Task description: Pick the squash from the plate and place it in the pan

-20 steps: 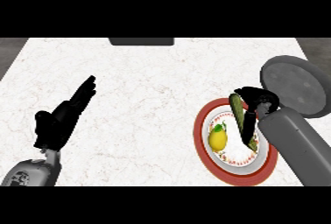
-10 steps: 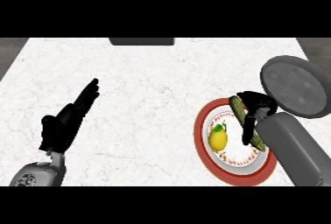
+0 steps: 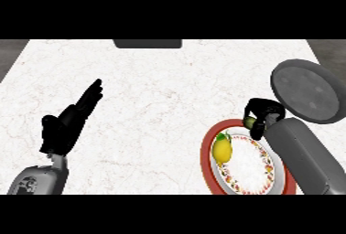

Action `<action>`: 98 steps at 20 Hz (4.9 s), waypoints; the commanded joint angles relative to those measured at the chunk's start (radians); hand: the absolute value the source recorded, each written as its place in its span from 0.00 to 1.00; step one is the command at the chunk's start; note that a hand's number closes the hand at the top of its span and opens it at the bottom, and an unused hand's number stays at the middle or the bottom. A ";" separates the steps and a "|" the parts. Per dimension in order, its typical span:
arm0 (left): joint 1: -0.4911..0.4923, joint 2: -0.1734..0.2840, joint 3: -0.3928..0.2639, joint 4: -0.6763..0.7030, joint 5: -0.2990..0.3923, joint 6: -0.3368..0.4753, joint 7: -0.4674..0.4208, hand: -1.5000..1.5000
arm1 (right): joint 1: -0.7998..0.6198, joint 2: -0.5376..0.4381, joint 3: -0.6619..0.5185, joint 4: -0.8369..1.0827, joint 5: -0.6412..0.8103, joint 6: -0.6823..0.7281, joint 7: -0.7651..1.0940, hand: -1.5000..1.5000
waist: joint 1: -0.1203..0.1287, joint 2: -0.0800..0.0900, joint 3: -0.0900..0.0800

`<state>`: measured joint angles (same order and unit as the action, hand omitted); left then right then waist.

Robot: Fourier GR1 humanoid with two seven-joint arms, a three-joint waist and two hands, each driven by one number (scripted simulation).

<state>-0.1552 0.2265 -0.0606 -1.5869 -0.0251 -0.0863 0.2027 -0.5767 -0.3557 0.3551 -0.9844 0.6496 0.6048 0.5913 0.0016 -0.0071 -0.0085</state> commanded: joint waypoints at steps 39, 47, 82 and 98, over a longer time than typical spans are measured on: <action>-0.001 -0.043 0.011 -0.080 -0.034 -0.029 0.091 0.50 | 0.180 0.200 -0.206 -0.674 0.514 -0.851 0.273 1.00 | 0.001 0.007 0.009; 0.039 -0.042 0.024 -0.097 -0.034 -0.046 0.057 0.50 | 0.089 0.094 -0.395 -0.268 0.446 -1.064 0.030 1.00 | 0.012 0.010 0.009; -0.046 -0.077 0.037 -0.003 -0.068 -0.060 0.011 0.50 | -0.219 -0.255 -0.917 0.752 -0.049 -1.107 -0.745 0.00 | 0.059 0.040 0.018; 0.009 -0.101 0.018 -0.026 -0.083 -0.048 0.007 0.50 | -0.012 -0.325 -1.215 0.749 -0.409 -0.688 -1.218 0.00 | 0.021 0.020 0.014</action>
<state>-0.1586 0.1415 -0.0307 -1.6066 -0.0999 -0.1442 0.2061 -0.6703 -0.6654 -0.8324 -0.2498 0.2835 -0.1986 -0.5170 0.0318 0.0184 0.0065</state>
